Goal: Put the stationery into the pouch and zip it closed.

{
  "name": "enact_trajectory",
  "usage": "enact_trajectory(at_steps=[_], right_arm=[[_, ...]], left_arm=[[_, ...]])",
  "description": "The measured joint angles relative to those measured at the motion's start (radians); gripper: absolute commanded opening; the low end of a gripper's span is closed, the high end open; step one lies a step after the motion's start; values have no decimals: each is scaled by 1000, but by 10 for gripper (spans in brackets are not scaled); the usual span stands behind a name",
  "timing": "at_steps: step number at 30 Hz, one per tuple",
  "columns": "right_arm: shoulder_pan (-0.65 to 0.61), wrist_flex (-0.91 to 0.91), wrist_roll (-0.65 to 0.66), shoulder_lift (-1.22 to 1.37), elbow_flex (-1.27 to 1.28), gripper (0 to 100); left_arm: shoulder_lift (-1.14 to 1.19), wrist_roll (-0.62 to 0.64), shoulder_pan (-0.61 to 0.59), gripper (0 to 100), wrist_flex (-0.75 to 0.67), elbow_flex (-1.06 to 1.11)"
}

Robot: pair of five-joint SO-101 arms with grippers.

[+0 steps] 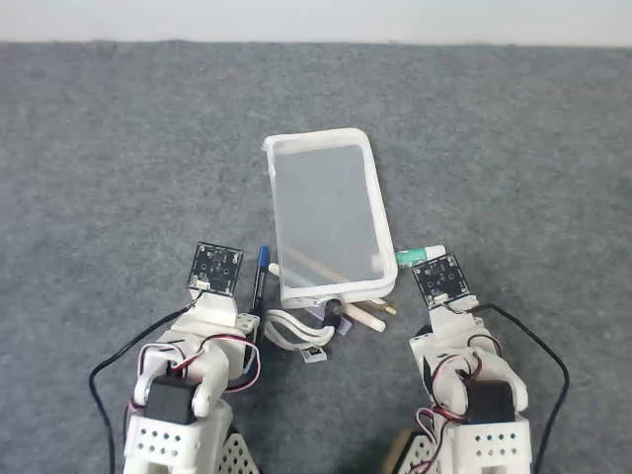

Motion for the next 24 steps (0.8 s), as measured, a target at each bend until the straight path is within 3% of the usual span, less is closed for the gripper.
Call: enact_trajectory(at_steps=[11, 19, 24], right_arm=[[8, 0, 0, 0, 0, 6], [212, -3, 138, -2, -183, 6], [224, -55, 166, -2, -276, 6]], left_arm=[[0, 0, 28, 137, 0, 0], [0, 0, 28, 137, 0, 0], [0, 0, 23, 137, -2, 0]])
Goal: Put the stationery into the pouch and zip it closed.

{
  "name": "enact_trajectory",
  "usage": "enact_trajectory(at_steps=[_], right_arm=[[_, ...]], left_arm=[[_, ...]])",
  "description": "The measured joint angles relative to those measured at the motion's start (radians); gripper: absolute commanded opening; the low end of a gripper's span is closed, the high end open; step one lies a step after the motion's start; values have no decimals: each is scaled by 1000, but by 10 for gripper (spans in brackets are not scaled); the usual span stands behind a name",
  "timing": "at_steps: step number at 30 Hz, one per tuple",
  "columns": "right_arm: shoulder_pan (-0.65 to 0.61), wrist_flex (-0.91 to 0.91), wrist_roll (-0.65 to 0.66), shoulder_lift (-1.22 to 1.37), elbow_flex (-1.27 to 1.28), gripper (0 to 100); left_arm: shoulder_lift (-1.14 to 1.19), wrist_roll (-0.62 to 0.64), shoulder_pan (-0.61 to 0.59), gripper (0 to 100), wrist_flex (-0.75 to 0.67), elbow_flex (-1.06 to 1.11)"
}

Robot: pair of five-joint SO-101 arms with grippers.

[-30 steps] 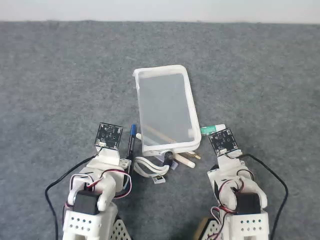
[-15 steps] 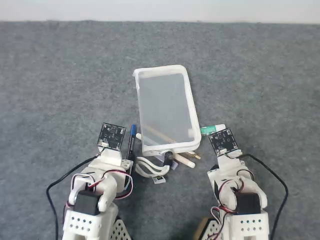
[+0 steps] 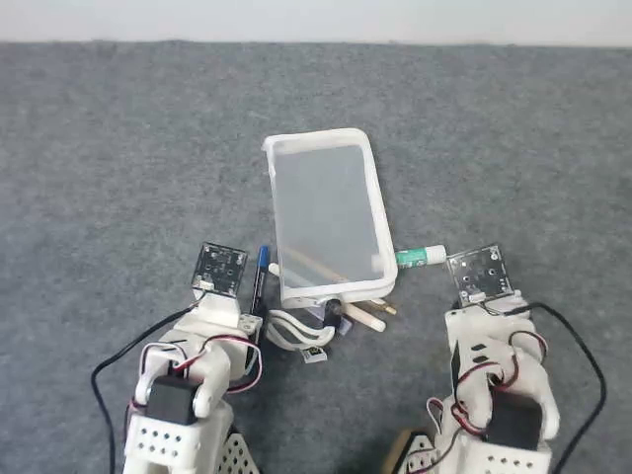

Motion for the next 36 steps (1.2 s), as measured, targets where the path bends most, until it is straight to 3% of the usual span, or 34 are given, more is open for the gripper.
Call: enact_trajectory(at_steps=[8, 13, 19, 26, 36], right_arm=[[-23, -6, 6, -6, -172, 6], [-158, 61, 2, 14, -318, 6], [-333, 106, -46, 282, -505, 8], [-571, 120, -235, 643, -620, 194], [-773, 26, -537, 941, -624, 111]], left_arm=[[0, -3, -127, 137, -61, 0], [0, -5, -137, 137, -61, 0], [0, -6, -138, 137, -61, 0], [0, -6, -138, 137, -61, 0], [0, -6, -138, 137, -61, 0]])
